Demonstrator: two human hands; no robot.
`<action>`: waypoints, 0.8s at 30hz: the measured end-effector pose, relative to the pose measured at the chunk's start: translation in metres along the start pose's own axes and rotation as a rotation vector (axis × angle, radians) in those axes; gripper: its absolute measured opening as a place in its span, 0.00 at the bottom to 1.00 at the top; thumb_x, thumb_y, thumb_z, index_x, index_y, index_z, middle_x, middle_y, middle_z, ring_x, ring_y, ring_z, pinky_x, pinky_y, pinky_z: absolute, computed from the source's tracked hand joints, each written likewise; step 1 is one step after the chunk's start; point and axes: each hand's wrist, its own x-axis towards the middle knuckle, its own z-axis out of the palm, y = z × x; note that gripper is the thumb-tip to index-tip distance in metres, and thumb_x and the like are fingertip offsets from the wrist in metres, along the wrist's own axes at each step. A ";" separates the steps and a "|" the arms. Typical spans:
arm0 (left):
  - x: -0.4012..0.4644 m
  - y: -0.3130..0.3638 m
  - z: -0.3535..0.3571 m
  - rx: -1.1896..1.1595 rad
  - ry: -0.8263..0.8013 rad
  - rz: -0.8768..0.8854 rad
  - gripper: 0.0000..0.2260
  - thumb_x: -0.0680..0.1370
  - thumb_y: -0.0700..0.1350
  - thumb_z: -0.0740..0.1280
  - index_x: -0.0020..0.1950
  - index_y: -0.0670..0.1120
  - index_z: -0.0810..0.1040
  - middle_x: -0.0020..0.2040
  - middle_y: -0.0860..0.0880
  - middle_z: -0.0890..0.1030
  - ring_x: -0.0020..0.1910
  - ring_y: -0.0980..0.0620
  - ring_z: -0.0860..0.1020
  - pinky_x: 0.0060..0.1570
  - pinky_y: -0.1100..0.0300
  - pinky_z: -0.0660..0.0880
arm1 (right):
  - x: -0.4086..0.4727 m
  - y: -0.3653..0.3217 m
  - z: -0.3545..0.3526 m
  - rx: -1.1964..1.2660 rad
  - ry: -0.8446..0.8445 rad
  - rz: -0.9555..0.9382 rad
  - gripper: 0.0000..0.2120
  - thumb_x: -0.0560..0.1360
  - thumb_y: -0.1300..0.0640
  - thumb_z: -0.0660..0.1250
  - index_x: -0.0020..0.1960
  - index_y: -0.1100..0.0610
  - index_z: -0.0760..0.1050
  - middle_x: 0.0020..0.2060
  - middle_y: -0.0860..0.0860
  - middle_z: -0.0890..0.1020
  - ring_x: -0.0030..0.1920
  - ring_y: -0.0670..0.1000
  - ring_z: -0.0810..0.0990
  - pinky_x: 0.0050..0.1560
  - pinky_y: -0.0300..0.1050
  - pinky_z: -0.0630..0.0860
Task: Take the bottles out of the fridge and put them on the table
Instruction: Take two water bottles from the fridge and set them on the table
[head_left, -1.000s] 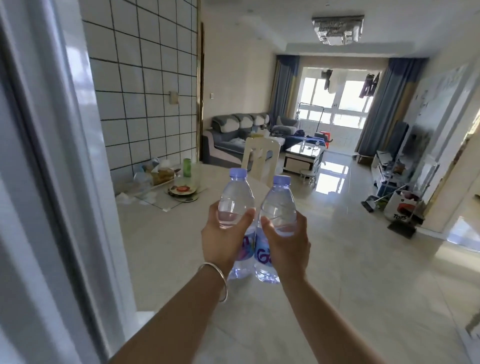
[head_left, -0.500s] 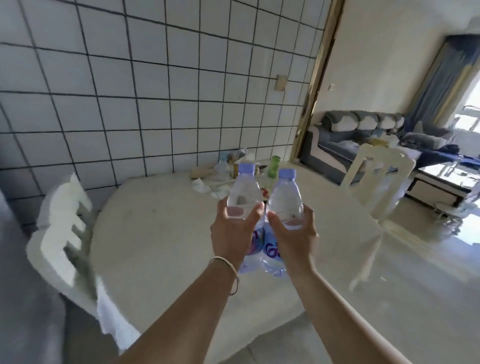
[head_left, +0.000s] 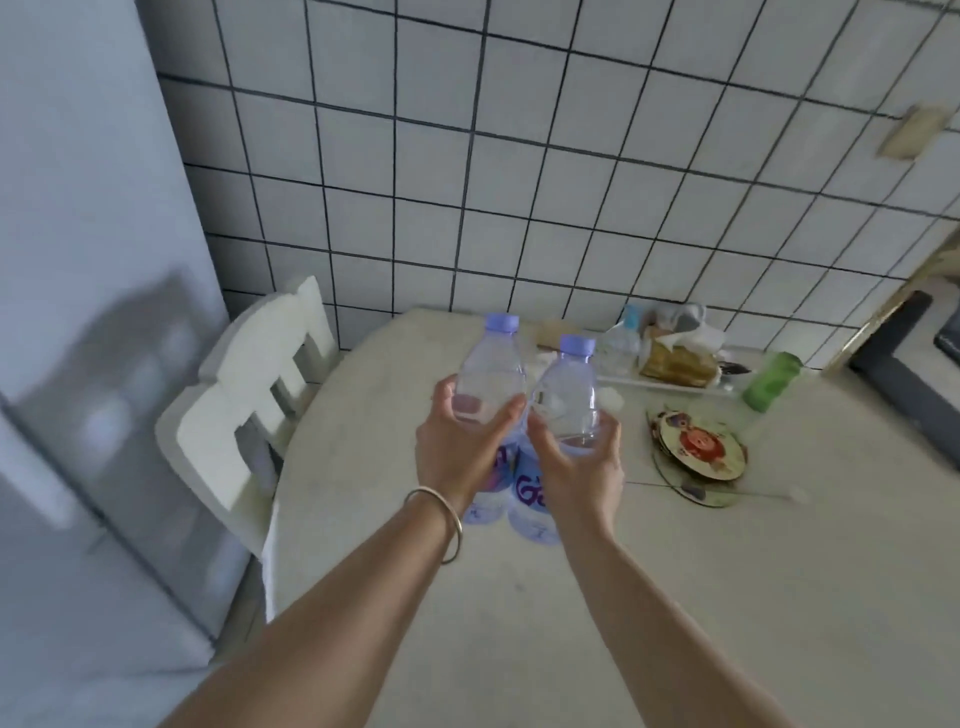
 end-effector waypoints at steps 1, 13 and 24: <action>0.017 -0.005 0.002 0.010 0.008 -0.008 0.21 0.65 0.59 0.75 0.51 0.56 0.69 0.47 0.52 0.82 0.45 0.54 0.79 0.47 0.61 0.72 | 0.012 0.002 0.014 0.006 -0.016 0.005 0.34 0.61 0.34 0.70 0.62 0.48 0.66 0.49 0.52 0.81 0.48 0.54 0.80 0.51 0.52 0.76; 0.241 -0.066 0.019 0.133 -0.012 -0.037 0.27 0.63 0.55 0.77 0.58 0.50 0.72 0.47 0.52 0.81 0.44 0.57 0.80 0.41 0.71 0.72 | 0.178 0.005 0.172 -0.027 -0.226 0.074 0.23 0.62 0.51 0.77 0.51 0.51 0.69 0.40 0.46 0.78 0.42 0.49 0.77 0.37 0.37 0.69; 0.379 -0.122 0.035 0.223 0.041 0.023 0.23 0.61 0.49 0.78 0.50 0.53 0.71 0.45 0.52 0.82 0.45 0.53 0.81 0.44 0.61 0.73 | 0.279 0.029 0.274 -0.225 -0.310 0.029 0.29 0.61 0.46 0.75 0.58 0.48 0.67 0.41 0.45 0.76 0.43 0.51 0.75 0.45 0.44 0.73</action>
